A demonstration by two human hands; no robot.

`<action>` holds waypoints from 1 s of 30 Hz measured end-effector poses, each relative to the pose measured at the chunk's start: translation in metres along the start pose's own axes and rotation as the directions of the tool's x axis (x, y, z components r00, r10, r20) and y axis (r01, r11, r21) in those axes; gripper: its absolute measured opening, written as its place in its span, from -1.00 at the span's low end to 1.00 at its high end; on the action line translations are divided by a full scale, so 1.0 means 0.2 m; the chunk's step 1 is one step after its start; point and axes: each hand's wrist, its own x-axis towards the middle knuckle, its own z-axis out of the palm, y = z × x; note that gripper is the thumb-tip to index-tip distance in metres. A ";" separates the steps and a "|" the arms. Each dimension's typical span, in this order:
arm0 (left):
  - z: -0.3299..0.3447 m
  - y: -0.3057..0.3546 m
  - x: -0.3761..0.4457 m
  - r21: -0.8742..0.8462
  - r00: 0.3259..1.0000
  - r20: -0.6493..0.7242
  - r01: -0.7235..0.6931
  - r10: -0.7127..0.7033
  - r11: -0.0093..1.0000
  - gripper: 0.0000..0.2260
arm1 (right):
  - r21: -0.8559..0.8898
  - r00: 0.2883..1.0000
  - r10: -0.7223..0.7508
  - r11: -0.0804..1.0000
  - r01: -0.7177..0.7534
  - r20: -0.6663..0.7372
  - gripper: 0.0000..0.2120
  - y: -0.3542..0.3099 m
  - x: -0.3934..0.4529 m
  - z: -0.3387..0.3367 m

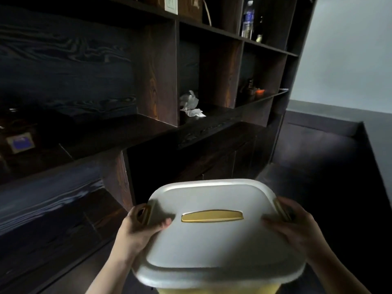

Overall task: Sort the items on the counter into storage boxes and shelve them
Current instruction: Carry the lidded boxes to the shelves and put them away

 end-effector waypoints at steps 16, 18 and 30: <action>0.52 -0.07 0.88 0.146 0.962 -0.272 0.041 0.000 0.988 -0.36 | 0.110 0.953 0.062 0.989 -0.098 0.296 -0.37 0.18 1.35 0.66; 0.56 -0.06 0.99 0.151 0.957 -0.290 0.068 -0.021 0.986 -0.38 | 0.120 0.929 0.055 0.987 -0.106 0.365 -0.31 0.19 1.51 0.72; 0.76 -0.15 1.39 0.079 0.822 -0.527 0.301 -0.217 0.950 -0.24 | 0.157 0.755 0.000 0.978 -0.136 0.655 -0.31 0.13 2.27 1.22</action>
